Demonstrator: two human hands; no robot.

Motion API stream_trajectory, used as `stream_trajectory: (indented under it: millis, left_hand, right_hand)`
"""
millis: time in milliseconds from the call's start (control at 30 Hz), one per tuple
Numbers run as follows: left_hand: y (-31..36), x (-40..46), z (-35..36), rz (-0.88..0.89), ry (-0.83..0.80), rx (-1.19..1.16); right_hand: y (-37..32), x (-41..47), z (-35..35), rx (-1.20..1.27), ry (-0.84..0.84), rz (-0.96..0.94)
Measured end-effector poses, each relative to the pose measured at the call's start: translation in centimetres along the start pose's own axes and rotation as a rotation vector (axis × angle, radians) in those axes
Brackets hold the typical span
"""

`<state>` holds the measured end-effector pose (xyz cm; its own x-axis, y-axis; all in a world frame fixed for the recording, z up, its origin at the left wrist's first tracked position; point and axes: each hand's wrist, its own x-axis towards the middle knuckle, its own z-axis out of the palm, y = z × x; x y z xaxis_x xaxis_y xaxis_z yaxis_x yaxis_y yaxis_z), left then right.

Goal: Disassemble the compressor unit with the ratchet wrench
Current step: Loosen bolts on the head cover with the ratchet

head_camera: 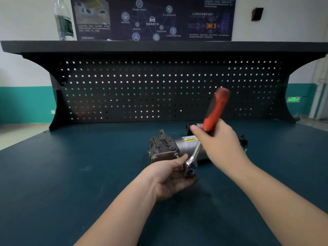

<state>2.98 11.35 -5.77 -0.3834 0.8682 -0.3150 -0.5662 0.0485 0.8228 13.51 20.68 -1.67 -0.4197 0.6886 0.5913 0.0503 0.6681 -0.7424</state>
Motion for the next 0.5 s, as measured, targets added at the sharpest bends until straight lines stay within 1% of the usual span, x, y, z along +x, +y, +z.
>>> stream_trajectory:
  millis: [67,100,133,167,200,233,267,300,333,367,400,433,500]
  left_hand:
    - [-0.1,0.1,-0.1,-0.015,0.012,0.014]
    - [-0.1,0.1,-0.1,-0.022,0.021,0.029]
    - [-0.2,0.1,-0.1,-0.026,0.028,0.04]
    - [-0.3,0.2,-0.1,-0.029,0.033,0.045]
    - [-0.4,0.2,-0.1,-0.031,0.039,0.045]
    - [-0.4,0.3,0.0,-0.035,0.042,0.045]
    - [-0.4,0.3,0.0,-0.039,0.043,0.049]
    - [-0.4,0.3,0.0,-0.043,0.043,0.056]
    - [-0.4,0.4,0.0,-0.048,0.049,0.066]
    - [-0.4,0.4,0.0,-0.056,0.058,0.079]
    - [-0.4,0.4,-0.1,-0.065,0.065,0.093]
    - [-0.4,0.4,-0.1,-0.072,0.069,0.101]
    - [-0.5,0.4,-0.2,-0.073,0.072,0.083]
  right_hand:
    - [-0.9,-0.7,0.3,-0.06,-0.083,-0.127]
    - [-0.7,-1.1,0.5,-0.054,-0.072,-0.148]
    - [-0.1,-1.4,0.6,-0.032,-0.018,-0.136]
    - [0.6,-1.6,0.7,0.001,0.06,-0.081]
    - [1.6,-1.6,0.7,0.047,0.131,0.026]
    - [2.6,-1.5,0.6,0.15,0.172,0.189]
    - [3.4,-1.4,0.7,0.33,0.184,0.405]
    - [4.1,-1.4,0.8,0.52,0.16,0.632]
    - [4.5,-1.3,1.1,0.643,0.136,0.797]
    - [4.7,-1.1,1.2,0.661,0.121,0.861]
    - [4.8,-0.8,1.3,0.579,0.117,0.813]
    - [4.5,-0.5,1.4,0.449,0.123,0.668]
    - [2.5,-0.1,1.0,0.216,0.141,0.237]
